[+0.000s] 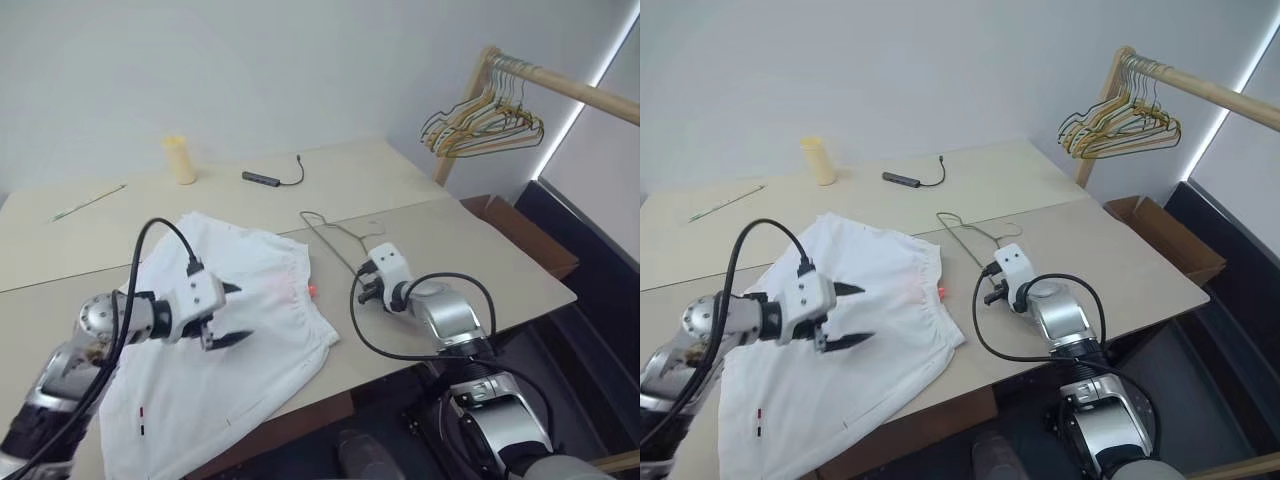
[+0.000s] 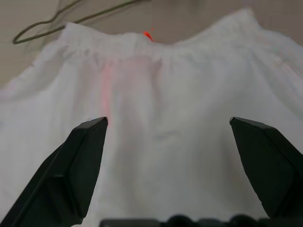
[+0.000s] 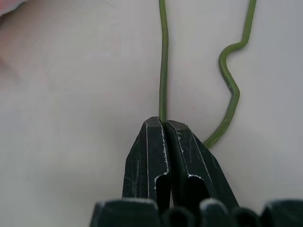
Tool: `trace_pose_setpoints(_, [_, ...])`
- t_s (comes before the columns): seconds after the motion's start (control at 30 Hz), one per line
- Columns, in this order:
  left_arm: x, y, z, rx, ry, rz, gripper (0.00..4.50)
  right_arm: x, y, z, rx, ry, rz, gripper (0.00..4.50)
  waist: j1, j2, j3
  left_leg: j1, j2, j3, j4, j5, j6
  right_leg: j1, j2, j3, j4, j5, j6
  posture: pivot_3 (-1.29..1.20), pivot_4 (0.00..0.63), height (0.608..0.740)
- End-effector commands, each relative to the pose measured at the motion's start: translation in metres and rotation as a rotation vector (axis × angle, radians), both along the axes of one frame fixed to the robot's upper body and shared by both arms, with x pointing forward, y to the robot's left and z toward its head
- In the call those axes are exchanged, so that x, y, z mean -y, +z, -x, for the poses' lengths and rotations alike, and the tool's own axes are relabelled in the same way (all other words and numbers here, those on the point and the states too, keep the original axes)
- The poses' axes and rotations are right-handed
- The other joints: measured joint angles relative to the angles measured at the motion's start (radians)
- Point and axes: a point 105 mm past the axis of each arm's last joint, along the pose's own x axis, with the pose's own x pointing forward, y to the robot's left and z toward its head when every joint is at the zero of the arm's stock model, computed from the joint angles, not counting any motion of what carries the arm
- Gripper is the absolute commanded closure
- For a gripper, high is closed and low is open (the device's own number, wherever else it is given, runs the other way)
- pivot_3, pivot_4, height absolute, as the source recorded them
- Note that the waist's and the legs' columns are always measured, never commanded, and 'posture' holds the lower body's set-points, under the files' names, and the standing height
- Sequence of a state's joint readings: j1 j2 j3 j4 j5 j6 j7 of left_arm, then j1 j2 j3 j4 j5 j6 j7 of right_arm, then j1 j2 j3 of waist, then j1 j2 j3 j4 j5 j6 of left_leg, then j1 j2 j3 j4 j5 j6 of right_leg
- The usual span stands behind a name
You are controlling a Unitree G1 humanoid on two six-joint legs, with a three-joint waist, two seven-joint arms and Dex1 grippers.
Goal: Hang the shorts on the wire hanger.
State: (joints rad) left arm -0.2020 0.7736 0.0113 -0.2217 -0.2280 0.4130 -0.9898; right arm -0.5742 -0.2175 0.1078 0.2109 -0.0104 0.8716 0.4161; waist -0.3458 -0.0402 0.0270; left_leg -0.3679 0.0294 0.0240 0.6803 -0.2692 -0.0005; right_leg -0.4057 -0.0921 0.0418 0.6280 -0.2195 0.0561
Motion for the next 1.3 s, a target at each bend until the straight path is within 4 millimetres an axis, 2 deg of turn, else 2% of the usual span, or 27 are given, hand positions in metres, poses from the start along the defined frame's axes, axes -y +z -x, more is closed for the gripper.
trace_pose_setpoints(0.03, [0.018, 0.036, -0.026, -0.04, 0.149, 0.325, 0.0, -0.007, 0.055, -0.002, 0.226, 0.021, -0.087, 4.48, 0.001, 0.002, 0.001, -0.001, 0.0, 0.0, 0.0, 0.0, 0.0, -0.001, 0.0, 0.0, 0.0, 0.0, 0.0, -0.32, 0.0, 0.74])
trace_pose_setpoints(0.17, [0.039, 0.05, -0.044, -0.196, 0.246, 0.603, 0.0, -0.017, 0.072, 0.015, 0.329, 0.077, -0.119, 4.48, -0.009, 0.002, 0.001, -0.004, 0.0, -0.006, 0.0, 0.0, 0.0, -0.001, 0.002, 0.0, 0.002, 0.0, 0.0, -0.33, 0.0, 0.74])
trace_pose_setpoints(0.27, [0.051, 0.066, -0.051, -0.297, 0.256, 0.807, 0.0, -0.028, 0.083, 0.034, 0.463, 0.16, -0.069, 4.48, -0.012, 0.002, 0.001, -0.003, -0.001, -0.008, 0.0, 0.0, 0.0, 0.0, 0.001, 0.0, -0.001, 0.0, 0.001, -0.33, 0.0, 0.74])
trace_pose_setpoints(0.5, [0.044, 0.105, -0.07, -0.388, 0.292, 1.187, 0.0, -0.047, 0.1, 0.062, 0.658, 0.246, -0.111, 4.48, -0.042, 0.002, 0.001, -0.001, -0.003, -0.008, 0.001, 0.0, 0.0, 0.002, 0.001, 0.001, 0.0, -0.001, 0.002, -0.35, 0.0, 0.74])
trace_pose_setpoints(0.67, [0.037, 0.114, -0.077, -0.406, 0.332, 1.272, 0.0, -0.052, 0.106, 0.069, 0.744, 0.279, -0.092, 4.48, -0.056, 0.002, 0.001, -0.001, -0.003, -0.008, 0.001, 0.0, 0.0, 0.002, 0.001, 0.001, 0.0, -0.001, 0.001, -0.35, 0.0, 0.74])
trace_pose_setpoints(0.87, [0.044, 0.123, -0.074, -0.38, 0.305, 1.286, 0.0, -0.056, 0.106, 0.073, 0.792, 0.34, -0.058, 4.48, -0.055, 0.002, 0.001, -0.001, -0.004, -0.008, 0.001, 0.0, 0.0, 0.002, 0.0, 0.001, -0.001, -0.001, 0.001, -0.35, 0.0, 0.74])
trace_pose_setpoints(1.0, [0.046, 0.125, -0.073, -0.355, 0.305, 1.268, 0.91, -0.057, 0.101, 0.077, 0.819, 0.384, -0.007, 4.5, -0.055, 0.002, 0.001, -0.001, -0.004, -0.008, 0.001, 0.0, 0.0, 0.002, 0.0, 0.001, -0.001, -0.001, 0.002, -0.35, 0.0, 0.74])
trace_pose_setpoints(1.3, [0.042, 0.124, -0.078, -0.342, 0.356, 1.289, 3.98, -0.055, 0.096, 0.074, 0.827, 0.369, 0.027, 4.5, -0.055, 0.002, 0.001, -0.001, -0.005, -0.008, 0.001, 0.0, 0.0, 0.003, 0.0, 0.001, -0.001, -0.001, 0.002, -0.35, 0.0, 0.74])
